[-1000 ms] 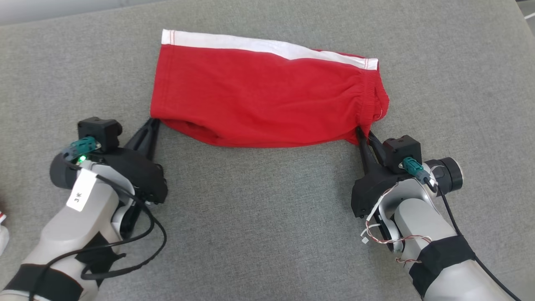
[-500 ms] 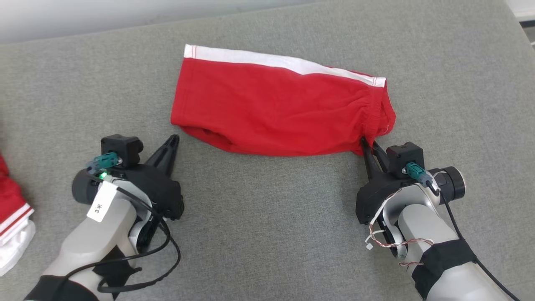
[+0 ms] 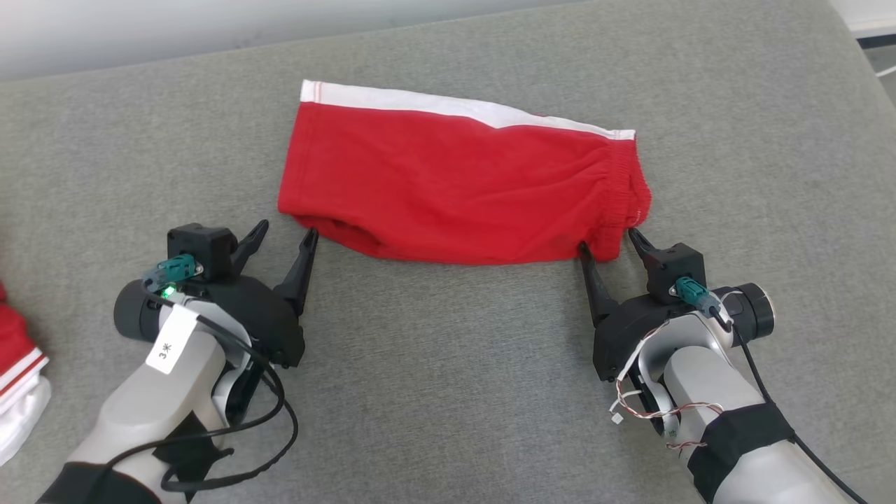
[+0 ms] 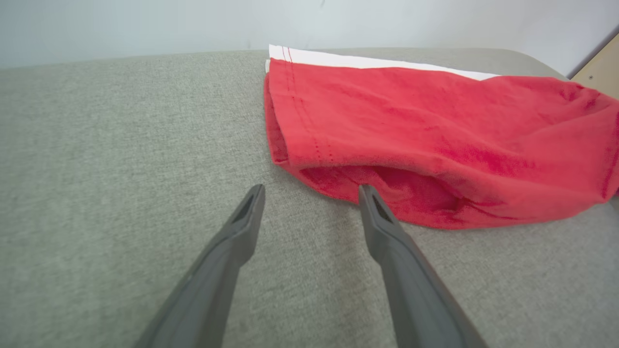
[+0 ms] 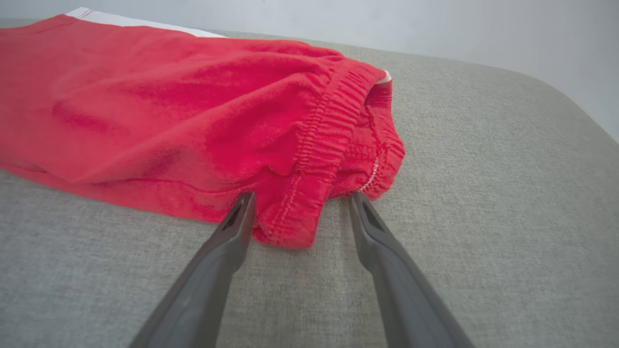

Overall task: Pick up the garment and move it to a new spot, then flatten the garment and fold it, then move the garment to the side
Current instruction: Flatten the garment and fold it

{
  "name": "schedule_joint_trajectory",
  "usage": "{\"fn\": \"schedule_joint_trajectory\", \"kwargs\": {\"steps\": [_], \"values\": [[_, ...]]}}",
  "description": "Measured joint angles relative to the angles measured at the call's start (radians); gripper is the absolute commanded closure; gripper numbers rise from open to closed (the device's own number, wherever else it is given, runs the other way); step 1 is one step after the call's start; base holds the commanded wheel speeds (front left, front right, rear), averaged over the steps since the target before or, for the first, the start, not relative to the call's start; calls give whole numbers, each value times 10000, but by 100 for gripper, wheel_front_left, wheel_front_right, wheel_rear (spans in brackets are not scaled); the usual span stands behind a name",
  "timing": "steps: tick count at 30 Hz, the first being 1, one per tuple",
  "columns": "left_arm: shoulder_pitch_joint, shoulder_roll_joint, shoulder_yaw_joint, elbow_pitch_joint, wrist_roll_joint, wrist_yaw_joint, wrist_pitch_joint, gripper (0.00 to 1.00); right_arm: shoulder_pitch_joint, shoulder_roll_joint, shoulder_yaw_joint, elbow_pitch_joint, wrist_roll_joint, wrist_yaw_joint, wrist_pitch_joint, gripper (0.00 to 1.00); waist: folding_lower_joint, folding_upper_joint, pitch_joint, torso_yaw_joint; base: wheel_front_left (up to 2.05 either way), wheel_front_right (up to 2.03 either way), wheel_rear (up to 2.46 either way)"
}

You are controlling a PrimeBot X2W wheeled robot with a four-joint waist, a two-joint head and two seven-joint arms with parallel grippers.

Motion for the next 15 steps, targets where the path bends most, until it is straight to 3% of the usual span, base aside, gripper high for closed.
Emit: {"fn": "schedule_joint_trajectory", "kwargs": {"steps": [15], "values": [[128,-113,42,322,46,0,0,0,-95,0,-44,84,-2,-15,-84,0,-1,0,-42,-292,0,0,0]]}}
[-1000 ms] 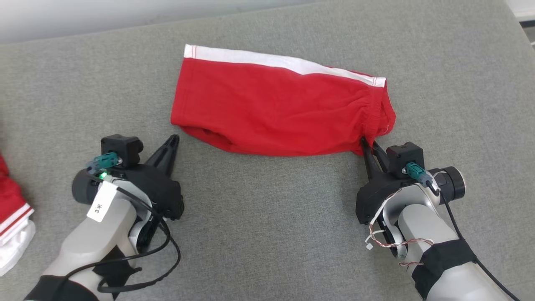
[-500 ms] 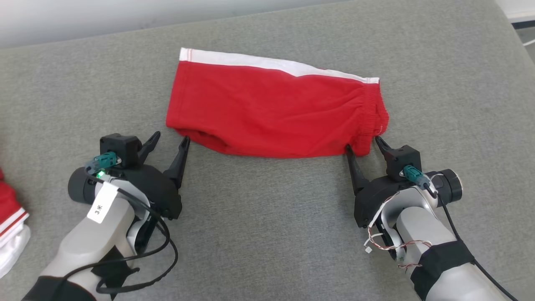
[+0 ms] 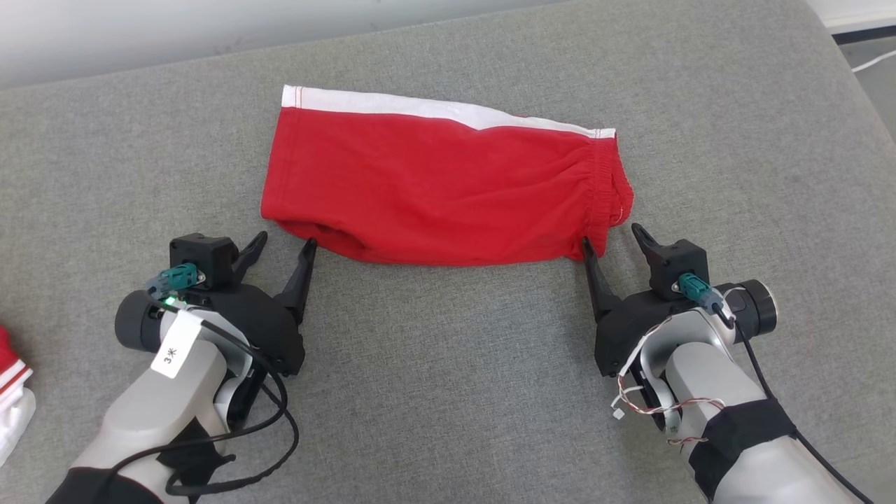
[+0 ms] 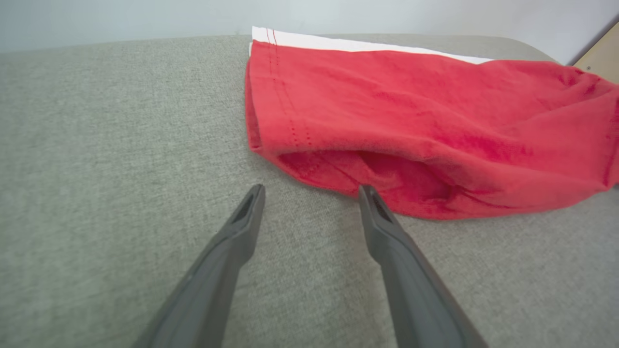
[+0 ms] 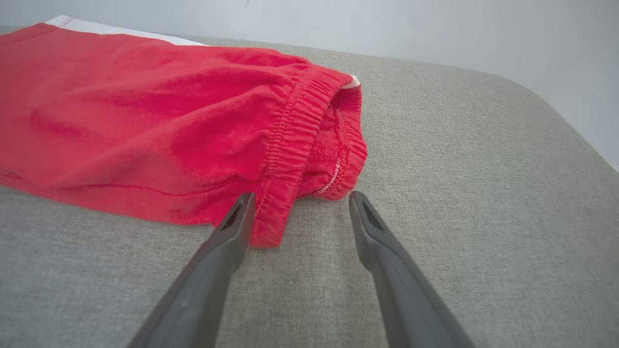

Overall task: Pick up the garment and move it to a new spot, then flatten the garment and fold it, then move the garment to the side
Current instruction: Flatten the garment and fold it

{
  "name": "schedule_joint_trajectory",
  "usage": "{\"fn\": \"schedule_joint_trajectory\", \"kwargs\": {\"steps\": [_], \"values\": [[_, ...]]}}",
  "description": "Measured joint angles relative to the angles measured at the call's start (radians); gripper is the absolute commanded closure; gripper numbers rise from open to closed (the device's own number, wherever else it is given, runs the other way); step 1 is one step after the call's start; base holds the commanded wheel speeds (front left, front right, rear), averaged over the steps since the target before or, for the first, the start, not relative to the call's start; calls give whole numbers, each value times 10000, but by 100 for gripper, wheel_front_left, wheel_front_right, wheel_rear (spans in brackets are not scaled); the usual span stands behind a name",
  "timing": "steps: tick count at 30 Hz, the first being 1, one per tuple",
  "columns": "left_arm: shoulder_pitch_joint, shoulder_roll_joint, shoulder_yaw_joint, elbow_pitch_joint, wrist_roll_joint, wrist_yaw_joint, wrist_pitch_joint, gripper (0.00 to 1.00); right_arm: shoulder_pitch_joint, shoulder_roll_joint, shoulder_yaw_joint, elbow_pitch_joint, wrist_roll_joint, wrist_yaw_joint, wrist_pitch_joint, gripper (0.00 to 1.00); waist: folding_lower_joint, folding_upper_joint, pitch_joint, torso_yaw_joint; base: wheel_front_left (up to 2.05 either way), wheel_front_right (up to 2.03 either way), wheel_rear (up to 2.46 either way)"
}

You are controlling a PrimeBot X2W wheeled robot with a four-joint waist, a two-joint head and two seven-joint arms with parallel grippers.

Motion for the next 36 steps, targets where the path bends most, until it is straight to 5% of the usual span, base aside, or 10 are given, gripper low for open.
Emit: {"fn": "schedule_joint_trajectory", "kwargs": {"steps": [24,25,26,27,28,30,31,32,36], "values": [[-358,-232,184,554,121,-140,0,0,-394,15,405,366,341,2,17,0,0,-1,147,-60,0,0,0],[-410,-242,186,596,123,-151,0,5,-394,17,458,362,405,2,17,0,1,0,161,-68,0,0,0],[-453,-263,205,614,121,-180,0,44,-394,15,522,353,476,2,23,0,0,0,174,-72,0,0,0],[-472,-291,217,639,113,-222,0,59,-395,13,598,322,535,2,29,0,1,0,186,-74,0,0,0],[-474,-328,219,663,111,-222,0,59,-395,15,679,274,637,2,52,0,1,0,198,-75,0,0,0],[-474,-428,257,708,50,-238,0,100,-406,13,836,211,890,0,107,0,1,0,224,-75,0,0,0],[-476,-468,263,736,33,-238,0,100,-423,15,928,203,951,0,117,63,1,0,238,-73,0,0,0],[-477,-485,261,769,35,-245,-2,100,-439,17,1003,180,1014,0,115,100,0,0,253,-71,0,0,0],[-516,-539,261,828,35,-324,-2,100,-509,15,1041,188,1141,-12,104,100,0,-1,293,-27,0,0,0]]}}
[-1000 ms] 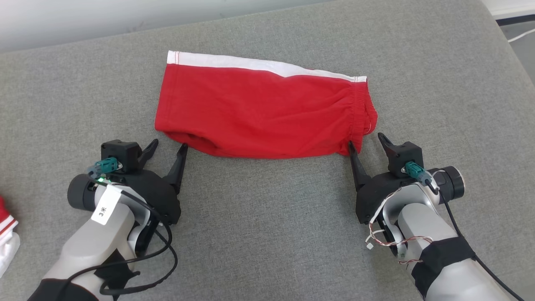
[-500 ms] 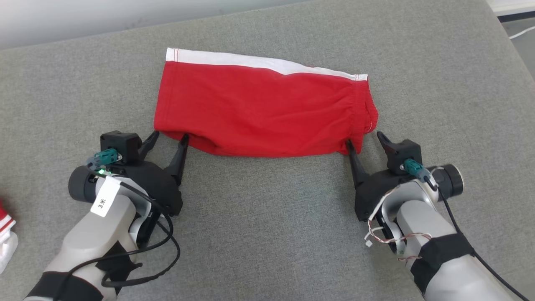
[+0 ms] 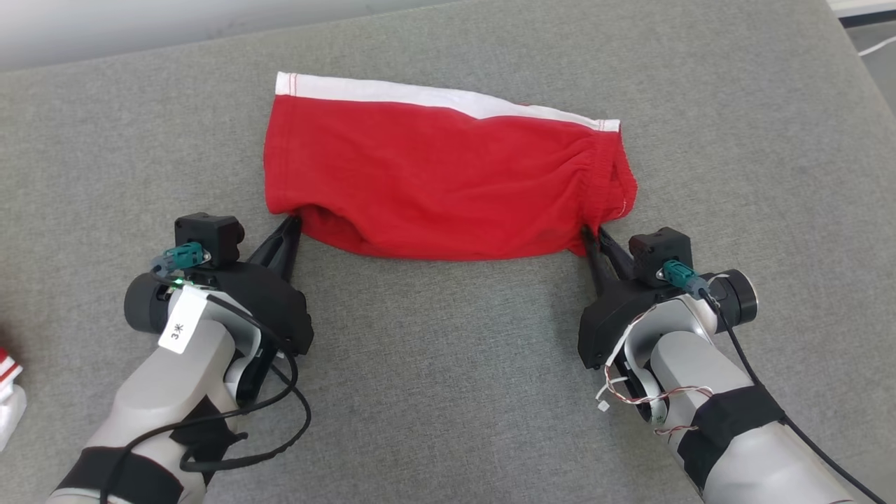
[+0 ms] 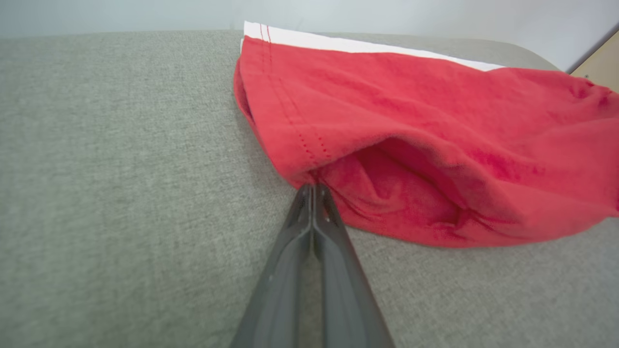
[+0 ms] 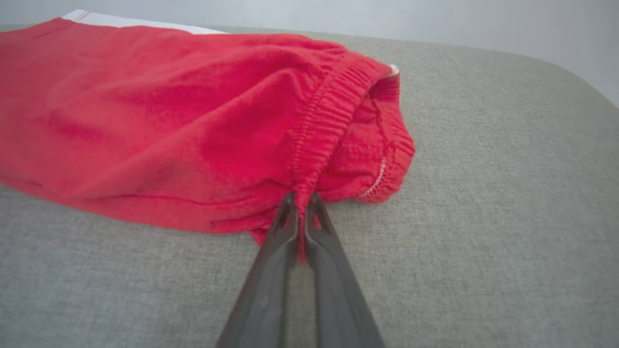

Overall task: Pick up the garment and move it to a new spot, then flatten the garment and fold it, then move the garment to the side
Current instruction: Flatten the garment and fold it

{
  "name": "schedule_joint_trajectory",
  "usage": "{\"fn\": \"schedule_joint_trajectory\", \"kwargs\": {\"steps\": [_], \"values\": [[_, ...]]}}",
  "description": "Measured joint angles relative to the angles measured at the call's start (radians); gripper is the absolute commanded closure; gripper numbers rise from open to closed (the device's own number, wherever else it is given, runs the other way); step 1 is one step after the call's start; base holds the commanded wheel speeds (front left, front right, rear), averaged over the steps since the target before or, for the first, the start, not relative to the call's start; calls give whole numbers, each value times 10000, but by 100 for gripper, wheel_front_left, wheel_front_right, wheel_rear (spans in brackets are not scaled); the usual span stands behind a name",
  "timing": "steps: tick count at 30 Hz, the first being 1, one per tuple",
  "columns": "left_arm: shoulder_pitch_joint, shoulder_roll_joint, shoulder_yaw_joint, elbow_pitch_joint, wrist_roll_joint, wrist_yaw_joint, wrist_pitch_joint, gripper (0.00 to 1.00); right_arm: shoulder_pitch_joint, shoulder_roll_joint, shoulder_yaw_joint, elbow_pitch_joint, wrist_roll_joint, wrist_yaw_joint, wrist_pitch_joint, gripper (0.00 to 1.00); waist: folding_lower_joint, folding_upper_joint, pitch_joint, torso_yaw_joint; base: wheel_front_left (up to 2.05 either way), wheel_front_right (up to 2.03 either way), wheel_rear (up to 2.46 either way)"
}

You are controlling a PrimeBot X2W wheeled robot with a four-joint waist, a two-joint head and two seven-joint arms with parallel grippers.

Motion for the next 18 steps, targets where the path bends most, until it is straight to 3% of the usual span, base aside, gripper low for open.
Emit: {"fn": "schedule_joint_trajectory", "kwargs": {"steps": [7,18], "values": [[101,23,98,58,0,-90,2,100,18,2,-151,136,230,23,-130,100,0,1,-132,136,0,0,0],[1132,4,257,-52,2,-163,2,100,887,-82,-385,366,639,865,-366,100,0,0,-874,198,0,0,0]]}}
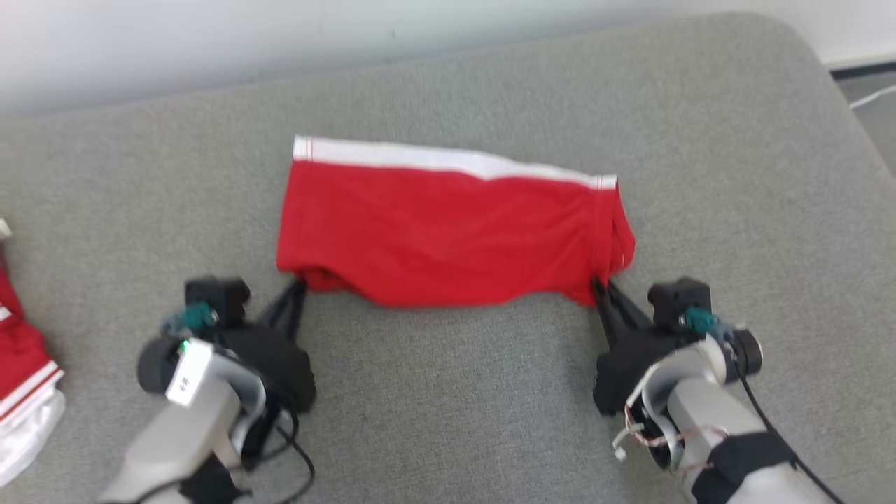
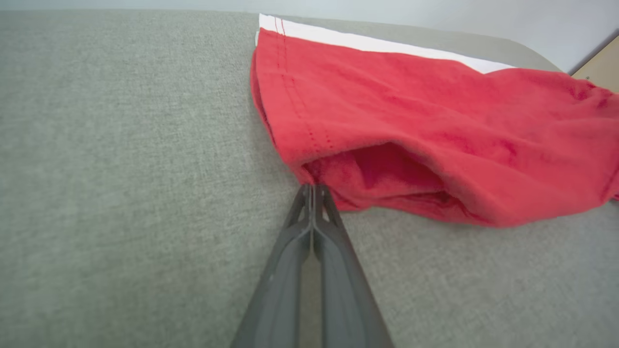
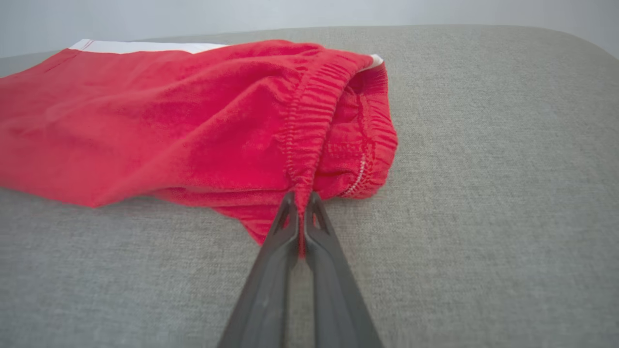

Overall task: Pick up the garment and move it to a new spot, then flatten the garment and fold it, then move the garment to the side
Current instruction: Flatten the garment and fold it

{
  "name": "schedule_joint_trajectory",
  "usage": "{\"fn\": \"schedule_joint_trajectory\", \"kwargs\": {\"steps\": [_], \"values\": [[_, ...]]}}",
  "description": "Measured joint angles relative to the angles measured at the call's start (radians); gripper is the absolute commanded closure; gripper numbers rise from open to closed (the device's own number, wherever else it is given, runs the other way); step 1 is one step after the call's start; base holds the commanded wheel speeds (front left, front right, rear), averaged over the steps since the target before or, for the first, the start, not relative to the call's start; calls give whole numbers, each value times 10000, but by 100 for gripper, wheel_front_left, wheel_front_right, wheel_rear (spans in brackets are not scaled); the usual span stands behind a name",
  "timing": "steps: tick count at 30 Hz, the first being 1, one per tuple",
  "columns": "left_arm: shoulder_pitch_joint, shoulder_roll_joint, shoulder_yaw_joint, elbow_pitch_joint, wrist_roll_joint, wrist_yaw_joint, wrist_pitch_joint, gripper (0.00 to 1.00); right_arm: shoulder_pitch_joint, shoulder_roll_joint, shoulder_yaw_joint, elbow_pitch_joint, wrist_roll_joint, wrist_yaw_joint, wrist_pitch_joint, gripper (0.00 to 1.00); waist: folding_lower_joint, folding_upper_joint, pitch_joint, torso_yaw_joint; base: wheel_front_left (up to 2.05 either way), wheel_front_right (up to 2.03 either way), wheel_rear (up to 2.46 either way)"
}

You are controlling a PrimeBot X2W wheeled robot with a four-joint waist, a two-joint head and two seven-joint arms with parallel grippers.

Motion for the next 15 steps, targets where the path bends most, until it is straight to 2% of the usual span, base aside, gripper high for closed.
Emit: {"fn": "schedule_joint_trajectory", "kwargs": {"steps": [9,15], "values": [[1293,-119,-21,-259,63,113,0,100,1020,-443,-48,29,268,708,-81,100,-1,-1,-962,208,0,0,0],[2102,-332,-10,-535,90,359,0,100,1779,-754,-104,13,387,917,-90,100,-1,0,-1601,528,0,0,0]]}}
